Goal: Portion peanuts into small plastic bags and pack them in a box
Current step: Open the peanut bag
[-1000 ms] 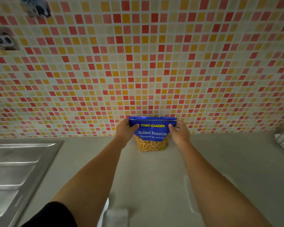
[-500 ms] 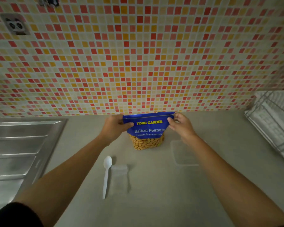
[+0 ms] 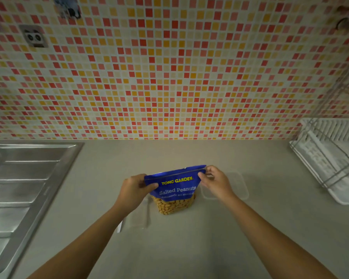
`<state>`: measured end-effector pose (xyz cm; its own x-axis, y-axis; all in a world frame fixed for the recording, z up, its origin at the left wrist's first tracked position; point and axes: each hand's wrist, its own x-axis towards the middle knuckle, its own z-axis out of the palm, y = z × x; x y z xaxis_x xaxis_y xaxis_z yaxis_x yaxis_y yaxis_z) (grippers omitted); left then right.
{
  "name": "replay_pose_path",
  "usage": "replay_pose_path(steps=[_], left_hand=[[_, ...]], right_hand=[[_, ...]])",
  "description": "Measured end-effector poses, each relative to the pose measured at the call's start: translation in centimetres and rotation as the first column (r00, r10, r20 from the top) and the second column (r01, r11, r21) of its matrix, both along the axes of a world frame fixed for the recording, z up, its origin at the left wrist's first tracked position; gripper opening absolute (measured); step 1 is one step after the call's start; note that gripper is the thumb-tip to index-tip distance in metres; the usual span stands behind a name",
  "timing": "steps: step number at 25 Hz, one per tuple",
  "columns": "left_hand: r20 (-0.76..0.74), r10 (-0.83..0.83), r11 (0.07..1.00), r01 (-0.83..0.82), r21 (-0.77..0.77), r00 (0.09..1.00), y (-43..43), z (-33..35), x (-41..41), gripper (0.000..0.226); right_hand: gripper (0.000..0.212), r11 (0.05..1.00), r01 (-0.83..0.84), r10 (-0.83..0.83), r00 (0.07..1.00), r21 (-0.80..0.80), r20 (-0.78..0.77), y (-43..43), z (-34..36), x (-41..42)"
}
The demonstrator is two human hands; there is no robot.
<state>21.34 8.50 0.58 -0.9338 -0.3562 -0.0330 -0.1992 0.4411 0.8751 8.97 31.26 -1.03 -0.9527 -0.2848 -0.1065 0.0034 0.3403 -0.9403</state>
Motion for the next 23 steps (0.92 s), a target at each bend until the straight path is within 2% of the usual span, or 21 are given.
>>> replay_pose_path(steps=[2,3,4,5,6,7,9,10,13,16,23], left_hand=[[0.038,-0.083,0.993,0.086,-0.083,0.996,-0.4,1.0,-0.3,0.006],[0.051,-0.126,0.988,0.13,-0.085,0.991,-0.8,1.6,-0.6,0.008],[0.064,-0.166,0.983,0.171,-0.066,0.984,-1.0,2.3,-1.1,0.014],[0.078,-0.208,0.977,0.211,-0.035,0.975,-1.1,3.1,-1.6,0.017],[0.104,-0.246,0.969,0.245,0.023,0.964,-1.0,3.8,-2.4,0.021],[0.153,-0.287,0.957,0.276,0.091,0.946,-0.9,4.4,-3.2,0.025],[0.282,-0.388,0.916,0.334,0.221,0.877,-0.7,5.2,-4.8,0.03],[0.325,-0.438,0.89,0.354,0.286,0.838,-0.6,5.3,-5.4,0.03],[0.392,-0.508,0.841,0.343,0.419,0.767,-0.8,5.1,-6.7,0.028],[0.414,-0.535,0.808,0.303,0.504,0.737,-0.9,4.8,-7.3,0.035],[0.449,-0.625,0.749,0.329,0.576,0.638,-1.6,4.3,-8.5,0.046]], right_hand=[[0.025,0.973,0.09,-0.026,0.957,0.213,-0.29,0.4,0.6,0.5],[0.029,0.954,0.143,-0.019,0.908,0.265,-0.419,0.3,1.3,1.1],[0.028,0.946,0.16,-0.005,0.878,0.284,-0.479,0.1,1.8,1.4],[0.03,0.945,0.14,0.007,0.895,0.296,-0.446,-0.3,2.2,1.7],[0.037,0.951,0.082,0.015,0.95,0.297,-0.311,-1.0,2.6,1.8],[0.045,0.966,0.01,0.015,0.995,0.258,-0.095,-1.7,3.1,1.8],[0.052,0.985,-0.055,0.007,0.96,0.162,0.281,-3.1,3.8,1.5],[0.051,0.989,-0.059,0.005,0.929,0.135,0.369,-3.5,4.0,1.3],[0.039,0.998,-0.052,0.031,0.891,0.035,0.453,-3.6,4.2,1.1],[0.027,0.995,-0.054,0.086,0.881,-0.082,0.465,-3.2,3.9,0.9],[0.018,0.991,-0.053,0.102,0.891,-0.121,0.443,-3.1,3.6,1.1]])
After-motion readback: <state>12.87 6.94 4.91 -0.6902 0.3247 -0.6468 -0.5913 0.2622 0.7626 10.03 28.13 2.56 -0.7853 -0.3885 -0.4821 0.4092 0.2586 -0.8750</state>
